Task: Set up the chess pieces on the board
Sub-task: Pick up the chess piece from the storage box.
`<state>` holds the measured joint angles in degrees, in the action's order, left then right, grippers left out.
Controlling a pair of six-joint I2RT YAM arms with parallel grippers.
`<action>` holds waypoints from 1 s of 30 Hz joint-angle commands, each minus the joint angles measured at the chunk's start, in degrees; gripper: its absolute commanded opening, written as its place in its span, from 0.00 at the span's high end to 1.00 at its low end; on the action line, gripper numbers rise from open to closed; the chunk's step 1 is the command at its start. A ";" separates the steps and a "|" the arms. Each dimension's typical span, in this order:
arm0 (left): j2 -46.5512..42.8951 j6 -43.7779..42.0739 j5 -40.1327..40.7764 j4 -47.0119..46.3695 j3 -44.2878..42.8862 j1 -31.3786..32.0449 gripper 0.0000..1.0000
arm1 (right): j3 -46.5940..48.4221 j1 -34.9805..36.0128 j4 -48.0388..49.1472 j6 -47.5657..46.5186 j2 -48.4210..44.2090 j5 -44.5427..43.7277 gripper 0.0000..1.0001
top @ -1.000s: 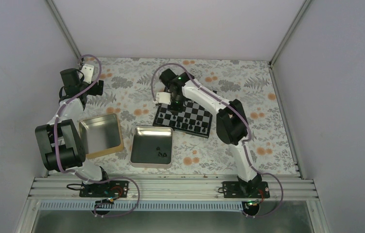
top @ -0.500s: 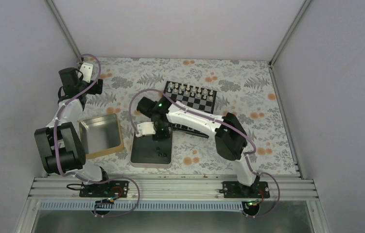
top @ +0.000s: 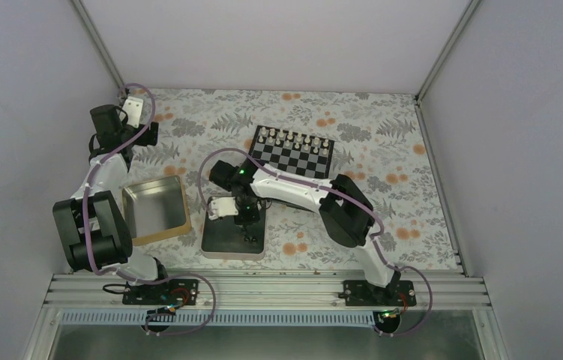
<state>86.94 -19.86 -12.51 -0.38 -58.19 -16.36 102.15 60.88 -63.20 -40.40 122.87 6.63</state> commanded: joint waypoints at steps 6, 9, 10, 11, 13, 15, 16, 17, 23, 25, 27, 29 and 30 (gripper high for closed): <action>-1.27 0.78 -1.09 -1.18 0.71 -0.69 0.00 | -0.30 0.64 1.68 -0.43 3.29 0.67 0.67; -1.10 0.78 -1.20 -1.21 0.71 -0.78 0.00 | -0.24 0.64 1.00 -0.80 3.95 1.17 0.69; -1.08 0.78 -1.27 -1.20 0.67 -0.80 0.00 | -0.30 0.69 0.90 -0.88 4.08 1.22 0.69; -1.05 0.76 -1.26 -1.30 0.71 -0.86 0.00 | -0.36 0.65 1.07 -0.84 4.27 1.31 0.70; -0.92 0.78 -1.36 -1.34 0.74 -0.87 0.00 | -0.38 0.64 1.32 -0.90 4.43 1.64 0.71; -0.83 0.78 -1.37 -1.33 0.62 -0.87 0.00 | 0.02 0.64 1.32 -0.91 4.74 1.85 0.71; -0.76 0.76 -1.37 -1.29 0.63 -0.87 0.00 | 0.08 0.67 1.47 -0.95 4.86 1.95 0.71; -0.73 0.78 -1.37 -1.29 0.61 -0.87 0.00 | 0.14 0.65 1.50 -0.91 4.84 2.02 0.71; -0.39 0.65 -1.42 -1.21 0.54 -1.00 0.00 | 0.55 0.68 1.44 -1.08 4.88 3.52 0.76; -0.41 0.76 -1.59 -1.20 0.54 -0.94 0.00 | 0.53 0.74 1.31 -1.09 4.93 3.96 0.79; -0.38 0.78 -1.55 -1.13 0.45 -0.95 0.00 | 0.49 0.73 1.20 -1.18 5.06 4.17 0.81; -0.49 0.72 -1.55 -1.12 0.45 -0.95 0.00 | 0.38 0.73 1.17 -1.35 5.19 4.19 0.85; -0.53 0.71 -1.55 -1.16 0.45 -0.95 0.00 | 0.41 0.77 1.07 -1.42 5.24 4.16 0.87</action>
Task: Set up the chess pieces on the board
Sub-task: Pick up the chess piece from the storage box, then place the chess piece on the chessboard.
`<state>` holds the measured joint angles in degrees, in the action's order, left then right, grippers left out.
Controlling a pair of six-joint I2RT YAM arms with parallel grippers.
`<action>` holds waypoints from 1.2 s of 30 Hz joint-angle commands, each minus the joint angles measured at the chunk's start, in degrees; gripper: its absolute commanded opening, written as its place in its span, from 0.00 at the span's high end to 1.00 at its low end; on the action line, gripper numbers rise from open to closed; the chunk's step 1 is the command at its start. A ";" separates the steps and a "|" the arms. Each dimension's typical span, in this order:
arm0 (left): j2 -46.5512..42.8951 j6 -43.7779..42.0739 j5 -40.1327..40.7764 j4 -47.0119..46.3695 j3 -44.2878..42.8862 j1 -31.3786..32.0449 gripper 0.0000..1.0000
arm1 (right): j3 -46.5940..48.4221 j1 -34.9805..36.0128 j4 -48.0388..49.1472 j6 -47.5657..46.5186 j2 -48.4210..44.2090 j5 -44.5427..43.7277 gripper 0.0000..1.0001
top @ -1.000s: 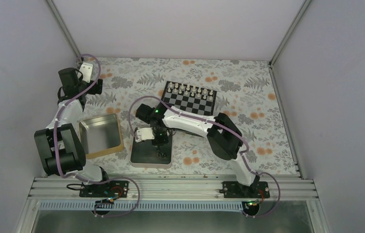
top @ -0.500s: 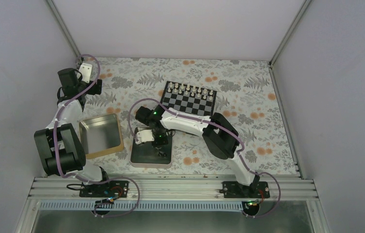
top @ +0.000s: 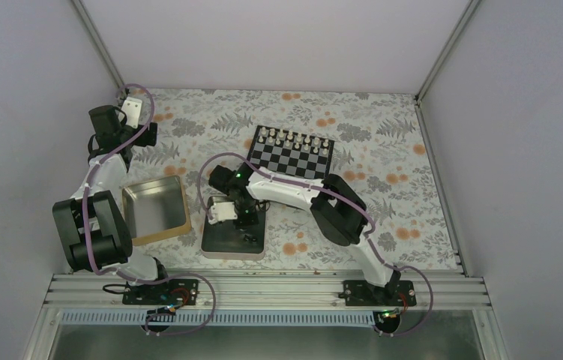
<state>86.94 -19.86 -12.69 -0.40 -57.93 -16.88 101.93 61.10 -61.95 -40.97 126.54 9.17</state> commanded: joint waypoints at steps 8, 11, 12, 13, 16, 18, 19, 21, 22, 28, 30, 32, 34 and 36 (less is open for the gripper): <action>-0.49 0.87 -1.45 -0.94 -0.22 -0.43 0.00 | 3.59 -0.43 -2.06 -0.30 -1.65 0.81 0.91; -0.65 0.87 -1.39 -0.85 -0.17 -0.43 0.00 | 5.46 -1.61 -3.27 0.01 -3.28 -0.47 0.93; -0.63 0.87 -1.31 -0.84 -0.14 -0.43 0.00 | 6.13 -2.11 -3.77 0.06 -3.85 -0.92 0.93; -0.69 0.83 -1.22 -0.85 -0.16 -0.43 0.00 | 6.72 -2.82 -4.17 0.14 -4.44 -1.72 0.93; -0.73 0.78 -1.03 -0.89 -0.16 -0.45 0.00 | 8.68 -5.87 -4.87 0.60 -6.14 -4.39 0.92; -0.56 0.78 -1.09 -0.96 -0.38 -0.45 0.00 | 9.61 -8.84 -5.38 0.71 -6.91 -5.76 0.92; -0.43 0.86 -1.12 -0.88 -0.51 -0.43 0.00 | 9.96 -10.32 -5.59 0.71 -7.27 -6.30 0.92; -0.20 0.87 -1.11 -0.83 -0.59 -0.43 0.00 | 10.28 -13.68 -5.51 0.63 -7.89 -7.05 0.92; -0.01 0.87 -1.04 -0.83 -0.66 -0.43 0.00 | 10.30 -15.39 -5.34 0.55 -8.26 -7.40 0.92; 0.32 0.87 -0.91 -0.95 -0.77 -0.43 0.00 | 8.26 -22.59 -3.51 -0.35 -8.33 -7.45 0.92; 0.51 0.87 -0.93 -0.94 -0.73 -0.45 0.00 | 6.78 -23.22 -2.53 -0.76 -7.66 -7.32 0.91; 0.68 0.87 -0.89 -0.91 -0.88 -0.45 0.00 | 5.81 -23.60 -2.11 -1.06 -6.49 -7.00 0.91; 0.80 0.80 -0.72 -0.92 -0.77 -0.45 0.00 | 4.94 -23.84 -1.69 -1.32 -5.31 -6.53 0.91; 0.93 0.78 -0.59 -1.00 -0.78 -0.44 0.00 | 3.84 -23.99 -1.16 -1.63 -4.36 -6.11 0.91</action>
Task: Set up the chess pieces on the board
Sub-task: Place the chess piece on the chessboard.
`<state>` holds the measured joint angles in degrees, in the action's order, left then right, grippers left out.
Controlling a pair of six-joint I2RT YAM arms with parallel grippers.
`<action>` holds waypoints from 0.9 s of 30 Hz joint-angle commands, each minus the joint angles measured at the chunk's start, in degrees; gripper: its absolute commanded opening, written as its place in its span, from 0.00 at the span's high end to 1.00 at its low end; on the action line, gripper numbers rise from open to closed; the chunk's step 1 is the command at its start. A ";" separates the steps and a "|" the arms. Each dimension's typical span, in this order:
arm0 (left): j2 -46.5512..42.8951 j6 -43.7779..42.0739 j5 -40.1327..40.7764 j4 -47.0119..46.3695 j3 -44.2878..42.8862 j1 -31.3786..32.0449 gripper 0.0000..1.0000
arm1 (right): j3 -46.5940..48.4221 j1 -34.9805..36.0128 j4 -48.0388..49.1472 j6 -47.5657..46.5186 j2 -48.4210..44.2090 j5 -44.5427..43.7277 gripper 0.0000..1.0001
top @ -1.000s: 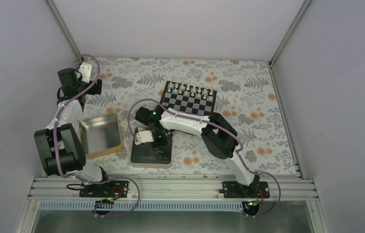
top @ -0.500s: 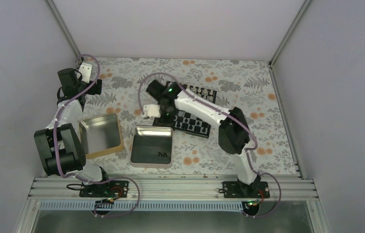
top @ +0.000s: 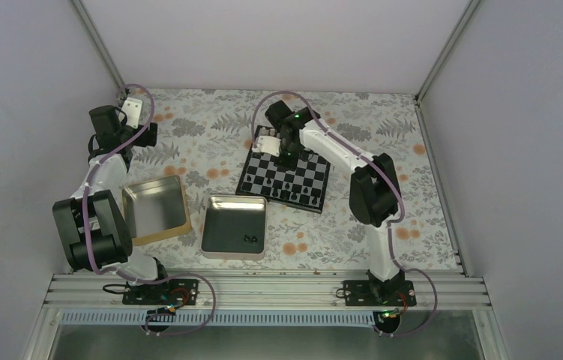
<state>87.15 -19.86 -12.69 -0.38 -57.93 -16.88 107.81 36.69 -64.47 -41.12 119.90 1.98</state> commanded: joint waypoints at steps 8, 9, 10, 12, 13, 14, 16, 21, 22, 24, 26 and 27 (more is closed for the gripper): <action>1.43 0.70 -0.26 -1.20 -0.81 -0.43 0.00 | -3.14 0.61 2.05 -2.18 5.23 1.92 0.91; 1.53 0.70 -0.23 -1.21 -0.83 -0.46 0.00 | -3.19 0.62 2.11 -2.32 5.54 2.45 0.91; 1.63 0.70 -0.23 -1.31 -0.88 -0.43 0.00 | -3.22 0.73 2.19 -2.30 5.75 2.74 0.90; 1.83 0.63 -0.15 -1.29 -0.85 -0.44 0.00 | -3.21 1.08 2.16 -2.42 6.13 3.02 0.91; 1.86 0.61 -0.08 -1.31 -0.94 -0.47 0.00 | -3.22 1.22 2.23 -2.40 6.26 3.22 0.91; 1.91 0.61 -0.06 -1.35 -1.03 -0.44 0.00 | -3.18 1.42 2.20 -2.43 6.33 3.43 0.91; 2.11 0.61 -0.06 -1.31 -1.17 -0.44 0.00 | -3.18 1.69 2.16 -2.48 6.44 3.60 0.91; 2.46 0.61 -0.06 -1.39 -1.22 -0.48 0.00 | -3.03 2.23 1.08 -2.51 6.87 3.98 0.90; 2.49 0.61 -0.10 -1.42 -1.09 -0.45 0.00 | -3.04 2.29 1.02 -2.49 6.97 3.95 0.90; 2.58 0.60 -0.06 -1.47 -1.13 -0.50 0.00 | -3.23 2.34 0.84 -2.43 6.89 3.85 0.90; 2.64 0.61 -0.06 -1.55 -1.16 -0.48 0.00 | -3.32 2.34 0.80 -2.37 6.80 3.82 0.90; 2.59 0.61 -0.10 -1.55 -1.17 -0.49 0.00 | -3.32 2.34 0.83 -2.31 6.76 3.89 0.90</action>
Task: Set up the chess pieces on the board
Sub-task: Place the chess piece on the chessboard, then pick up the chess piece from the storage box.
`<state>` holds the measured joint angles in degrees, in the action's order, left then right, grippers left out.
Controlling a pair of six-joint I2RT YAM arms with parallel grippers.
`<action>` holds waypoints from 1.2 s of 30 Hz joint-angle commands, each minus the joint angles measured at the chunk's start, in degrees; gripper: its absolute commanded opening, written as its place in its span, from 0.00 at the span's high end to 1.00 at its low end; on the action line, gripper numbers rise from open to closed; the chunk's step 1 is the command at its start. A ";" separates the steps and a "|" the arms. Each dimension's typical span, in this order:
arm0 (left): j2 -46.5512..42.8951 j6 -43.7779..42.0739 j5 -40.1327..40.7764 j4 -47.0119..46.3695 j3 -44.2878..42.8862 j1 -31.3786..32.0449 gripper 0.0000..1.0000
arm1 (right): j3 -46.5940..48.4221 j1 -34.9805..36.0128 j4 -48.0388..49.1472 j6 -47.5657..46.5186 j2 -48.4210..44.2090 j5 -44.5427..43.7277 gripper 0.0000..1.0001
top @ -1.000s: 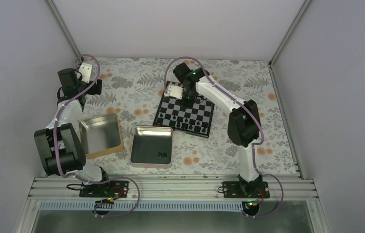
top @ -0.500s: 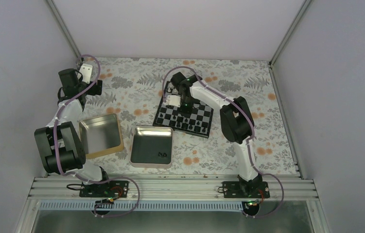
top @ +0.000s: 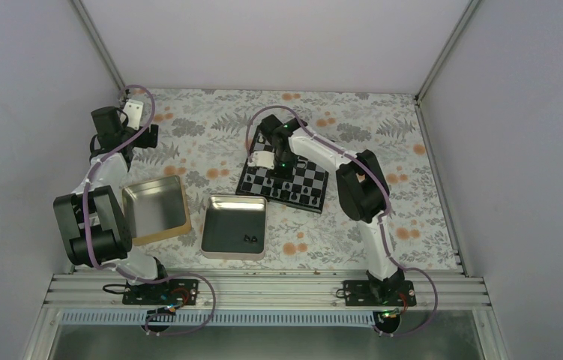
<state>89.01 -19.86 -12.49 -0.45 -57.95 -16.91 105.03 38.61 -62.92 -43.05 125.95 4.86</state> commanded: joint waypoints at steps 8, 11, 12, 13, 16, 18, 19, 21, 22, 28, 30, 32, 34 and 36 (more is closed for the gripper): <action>0.63 0.56 -0.34 -1.32 -1.10 -0.42 0.00 | -1.65 0.41 -0.64 -0.38 0.80 0.84 0.90; 0.57 0.61 -0.34 -1.28 -1.18 -0.45 0.00 | -1.57 0.41 -0.76 -0.39 1.02 1.35 0.90; 0.66 0.61 -0.35 -1.19 -1.27 -0.41 0.00 | -1.71 0.41 -0.66 -0.48 1.10 1.29 0.90; 0.64 0.63 -0.42 -1.14 -1.36 -0.41 0.00 | -1.75 0.42 -0.57 -0.47 1.12 1.22 0.89; 0.70 0.61 -0.39 -1.13 -1.35 -0.43 0.00 | -1.90 0.44 0.02 -0.40 0.91 1.01 0.86; 0.75 0.61 -0.36 -1.21 -1.37 -0.47 0.00 | -1.67 0.41 -0.31 -0.38 0.88 1.26 0.83; 0.66 0.61 -0.34 -1.14 -1.37 -0.44 0.00 | -1.61 0.41 -0.52 -0.41 0.91 1.18 0.79; 0.69 0.61 -0.39 -1.13 -1.41 -0.44 0.00 | -1.63 0.41 -0.14 -0.29 0.41 0.53 0.72; 0.80 0.61 -0.35 -1.09 -1.53 -0.42 0.00 | -1.64 0.41 0.15 -0.14 0.04 0.18 0.70; 0.37 0.61 -0.36 -1.06 -1.50 -0.41 0.00 | 0.66 0.33 0.22 0.49 -3.52 -2.23 0.66; 0.34 0.62 -0.34 -1.09 -1.54 -0.42 0.00 | 2.32 0.33 -0.92 0.78 -4.34 -3.02 0.66; 0.12 0.61 -0.42 -1.01 -1.50 -0.41 0.00 | 4.54 0.41 -2.22 1.02 -5.08 -3.92 0.66; 0.10 0.61 -0.43 -1.00 -1.54 -0.41 0.00 | 6.36 0.61 -3.22 1.22 -5.90 -4.43 0.66; 0.02 0.61 -0.43 -1.05 -1.51 -0.38 0.00 | 7.78 1.30 -3.93 1.38 -6.50 -4.77 0.66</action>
<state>89.01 -19.86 -12.49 -0.56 -57.98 -16.93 108.86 38.63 -64.69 -42.78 123.68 1.93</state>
